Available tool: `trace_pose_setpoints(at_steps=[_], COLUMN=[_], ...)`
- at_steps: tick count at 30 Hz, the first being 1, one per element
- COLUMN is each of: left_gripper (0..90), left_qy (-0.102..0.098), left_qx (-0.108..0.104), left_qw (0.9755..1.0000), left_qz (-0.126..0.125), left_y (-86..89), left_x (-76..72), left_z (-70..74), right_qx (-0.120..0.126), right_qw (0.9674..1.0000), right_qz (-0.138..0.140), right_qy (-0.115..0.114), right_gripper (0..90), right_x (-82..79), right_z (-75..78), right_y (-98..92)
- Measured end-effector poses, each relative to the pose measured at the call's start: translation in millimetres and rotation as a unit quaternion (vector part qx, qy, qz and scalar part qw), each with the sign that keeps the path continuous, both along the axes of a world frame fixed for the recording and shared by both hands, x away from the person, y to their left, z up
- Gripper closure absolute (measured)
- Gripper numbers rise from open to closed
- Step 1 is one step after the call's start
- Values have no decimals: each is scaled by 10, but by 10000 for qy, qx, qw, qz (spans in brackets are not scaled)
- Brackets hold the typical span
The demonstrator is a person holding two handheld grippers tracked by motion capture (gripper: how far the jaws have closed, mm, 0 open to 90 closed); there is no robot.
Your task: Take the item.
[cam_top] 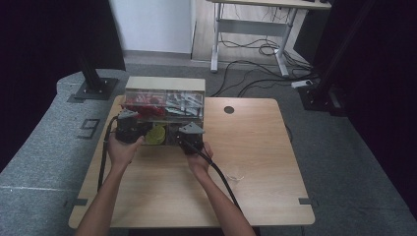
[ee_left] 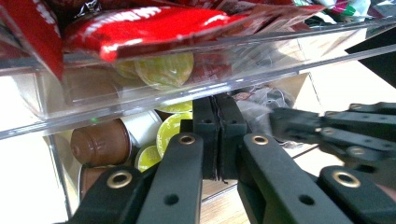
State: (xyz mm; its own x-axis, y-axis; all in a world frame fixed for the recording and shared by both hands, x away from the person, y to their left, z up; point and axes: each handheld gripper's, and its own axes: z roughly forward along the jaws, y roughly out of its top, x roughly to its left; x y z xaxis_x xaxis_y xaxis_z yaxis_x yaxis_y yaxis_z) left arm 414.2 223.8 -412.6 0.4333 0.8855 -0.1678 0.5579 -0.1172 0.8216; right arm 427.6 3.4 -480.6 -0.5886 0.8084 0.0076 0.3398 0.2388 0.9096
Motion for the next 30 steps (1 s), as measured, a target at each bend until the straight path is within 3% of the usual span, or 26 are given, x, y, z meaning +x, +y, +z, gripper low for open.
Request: trace_pose_setpoints(at_steps=[11,30], left_gripper=[889,890], left_qy=[24,35], left_qx=[11,59], left_qw=[10000,10000], left_qz=[17,16], left_y=[-16,-50], left_x=[13,20], left_z=[-7,-9], right_qx=[284,376], right_qw=[9994,9984], right_qz=[171,305], right_qy=[-121,-289], right_gripper=[894,894], right_x=[-189,-465], right_z=[137,264], right_y=[-132,-323])
